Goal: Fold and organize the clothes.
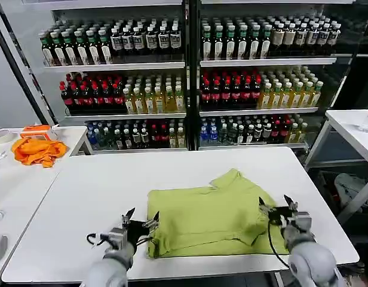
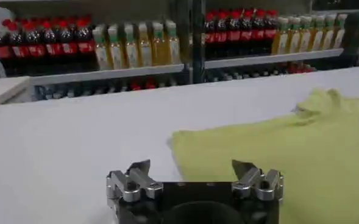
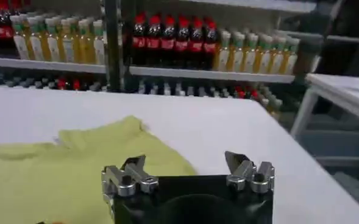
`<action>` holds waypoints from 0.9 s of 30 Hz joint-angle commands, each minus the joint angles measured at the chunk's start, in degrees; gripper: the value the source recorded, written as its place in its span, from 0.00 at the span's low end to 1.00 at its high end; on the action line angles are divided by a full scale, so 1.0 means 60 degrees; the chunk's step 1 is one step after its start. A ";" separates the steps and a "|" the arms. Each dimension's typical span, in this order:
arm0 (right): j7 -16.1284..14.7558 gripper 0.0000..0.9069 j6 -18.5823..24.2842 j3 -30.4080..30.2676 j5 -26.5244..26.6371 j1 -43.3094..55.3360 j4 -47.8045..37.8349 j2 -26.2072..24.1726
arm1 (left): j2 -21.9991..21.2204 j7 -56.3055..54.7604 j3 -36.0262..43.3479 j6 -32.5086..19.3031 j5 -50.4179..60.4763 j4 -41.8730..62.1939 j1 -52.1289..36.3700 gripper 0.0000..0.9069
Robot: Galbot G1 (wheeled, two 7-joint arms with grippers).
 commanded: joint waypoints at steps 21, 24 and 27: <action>-0.0187 0.37 -0.0171 -0.2376 0.0590 0.4473 -0.5537 0.1527 | -0.0453 -0.0271 0.1012 0.0361 -0.1063 0.3606 -0.3233 0.02; -0.0195 0.00 -0.0099 -0.2444 0.0585 0.4387 -0.5512 0.1565 | -0.0364 -0.0154 0.1001 0.0358 -0.1133 0.3486 -0.3092 0.02; -0.0194 0.00 -0.0073 -0.2443 0.0586 0.4303 -0.5447 0.1564 | -0.0268 -0.0001 0.0982 0.0340 -0.1209 0.3376 -0.2986 0.02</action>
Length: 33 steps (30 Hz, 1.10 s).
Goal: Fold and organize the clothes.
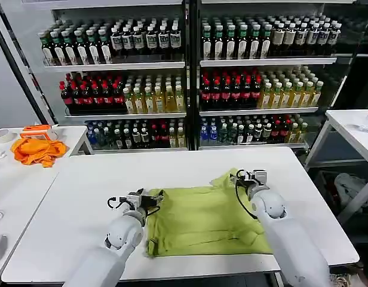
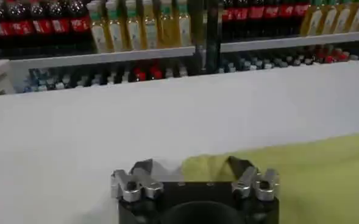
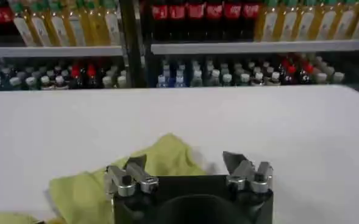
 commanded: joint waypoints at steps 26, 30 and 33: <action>-0.0108 0.00 0.0468 0.0517 -0.0048 -0.0886 0.2055 -0.0484 | 0.0945 0.0733 -0.0393 -0.1069 -0.1056 -0.2215 0.0908 0.02; -0.0132 0.00 0.0427 0.1024 -0.0073 -0.1630 0.3139 -0.0783 | 0.1157 0.0772 -0.0534 -0.1065 -0.1058 -0.2652 0.1182 0.02; -0.0205 0.00 0.0439 0.1514 -0.0239 -0.2367 0.3882 -0.0936 | 0.1246 0.0776 -0.0677 -0.1053 -0.1060 -0.2890 0.1537 0.02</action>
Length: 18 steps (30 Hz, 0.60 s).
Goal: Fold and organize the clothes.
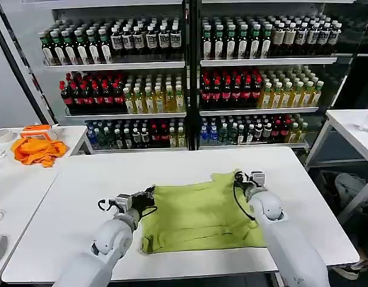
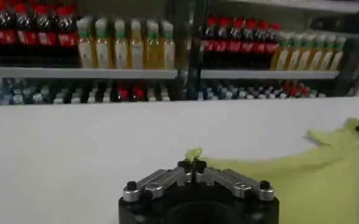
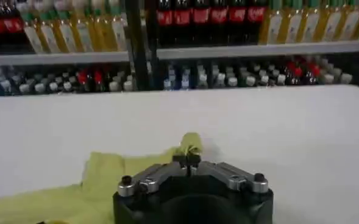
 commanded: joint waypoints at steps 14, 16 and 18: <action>-0.0157 0.00 0.0180 0.2910 -0.0509 -0.5380 0.5146 -0.0560 | 0.0468 0.0298 -0.0749 -0.0232 0.0839 -0.2262 0.2411 0.02; -0.0139 0.00 0.0200 0.3038 -0.0541 -0.5671 0.5223 -0.0509 | 0.0451 0.0336 -0.0797 -0.0207 0.1039 -0.2235 0.2548 0.02; -0.0128 0.00 0.0202 0.3136 -0.0575 -0.5929 0.5319 -0.0449 | 0.0455 0.0375 -0.0812 -0.0141 0.1325 -0.2159 0.2685 0.02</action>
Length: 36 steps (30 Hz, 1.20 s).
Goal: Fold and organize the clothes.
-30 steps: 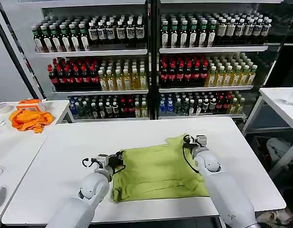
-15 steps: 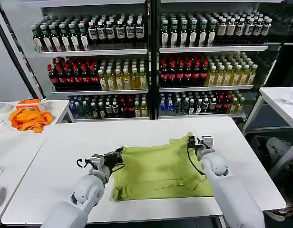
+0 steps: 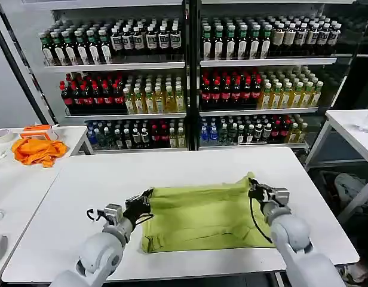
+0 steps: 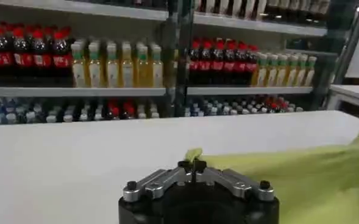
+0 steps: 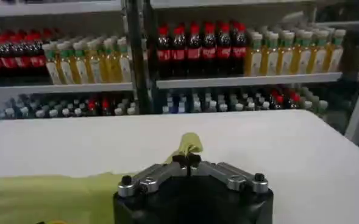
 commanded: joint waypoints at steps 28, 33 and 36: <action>0.0040 1.00 -0.0101 0.1299 -0.1150 -0.3609 0.2453 0.0668 | -0.0609 -0.0197 -0.0314 0.0047 0.2710 -0.0915 0.2393 1.00; -0.0014 1.00 0.0125 0.1461 -0.1591 -0.4132 0.2950 0.0796 | -0.1266 -0.0891 -0.0558 -0.0194 0.2730 -0.1006 0.2811 1.00; -0.0024 1.00 0.0218 0.1522 -0.1658 -0.4373 0.3164 0.0875 | -0.1642 -0.1155 -0.0609 -0.0182 0.2552 -0.0929 0.2926 1.00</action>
